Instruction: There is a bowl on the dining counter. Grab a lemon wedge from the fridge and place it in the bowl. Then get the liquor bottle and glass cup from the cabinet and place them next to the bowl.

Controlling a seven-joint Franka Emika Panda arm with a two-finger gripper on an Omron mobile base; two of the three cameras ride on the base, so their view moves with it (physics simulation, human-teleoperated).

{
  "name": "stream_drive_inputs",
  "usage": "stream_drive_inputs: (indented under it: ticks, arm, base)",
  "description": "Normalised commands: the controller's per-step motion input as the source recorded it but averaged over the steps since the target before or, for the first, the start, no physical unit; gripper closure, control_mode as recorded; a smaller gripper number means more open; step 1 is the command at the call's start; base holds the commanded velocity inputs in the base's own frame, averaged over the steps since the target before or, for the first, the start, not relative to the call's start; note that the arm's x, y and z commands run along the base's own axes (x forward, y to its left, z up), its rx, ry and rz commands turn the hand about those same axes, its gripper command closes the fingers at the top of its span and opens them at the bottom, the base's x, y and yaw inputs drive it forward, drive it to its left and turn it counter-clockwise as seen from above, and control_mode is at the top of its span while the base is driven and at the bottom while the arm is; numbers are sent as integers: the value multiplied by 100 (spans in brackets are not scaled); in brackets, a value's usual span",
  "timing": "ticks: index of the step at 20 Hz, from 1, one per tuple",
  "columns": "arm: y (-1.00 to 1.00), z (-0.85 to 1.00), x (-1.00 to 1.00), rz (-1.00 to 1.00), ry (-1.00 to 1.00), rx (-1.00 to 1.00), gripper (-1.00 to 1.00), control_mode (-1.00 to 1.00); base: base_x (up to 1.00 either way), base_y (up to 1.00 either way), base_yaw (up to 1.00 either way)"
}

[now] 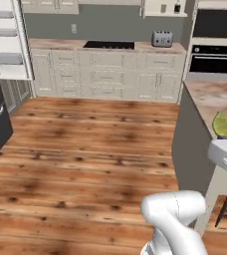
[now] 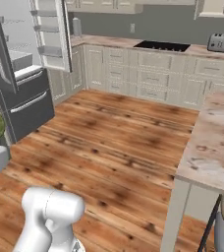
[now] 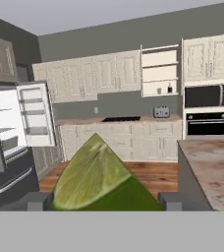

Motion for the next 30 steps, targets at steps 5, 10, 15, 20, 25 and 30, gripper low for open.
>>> stream_drive_inputs:
  ticks: [5, 10, 15, 20, 25, 30]
  arm:
    - [0, 0, 0, 0, 0, 0, 100, 100]
    - [0, 0, 0, 0, 0, 0, 100, 100]
    - [0, 0, 0, 0, 0, 0, 100, 100]
    - [0, 0, 0, 0, 0, 0, 100, 100]
    - [0, 0, 0, 0, 0, 0, 100, 100]
    - [0, 0, 0, 0, 0, 0, 100, 100]
  base:
    - [-24, -100, -9]
    - [-18, -100, -8]
    - [-14, -100, -9]
    - [-11, -100, -9]
    - [-11, -100, -9]
    - [-10, -100, -8]
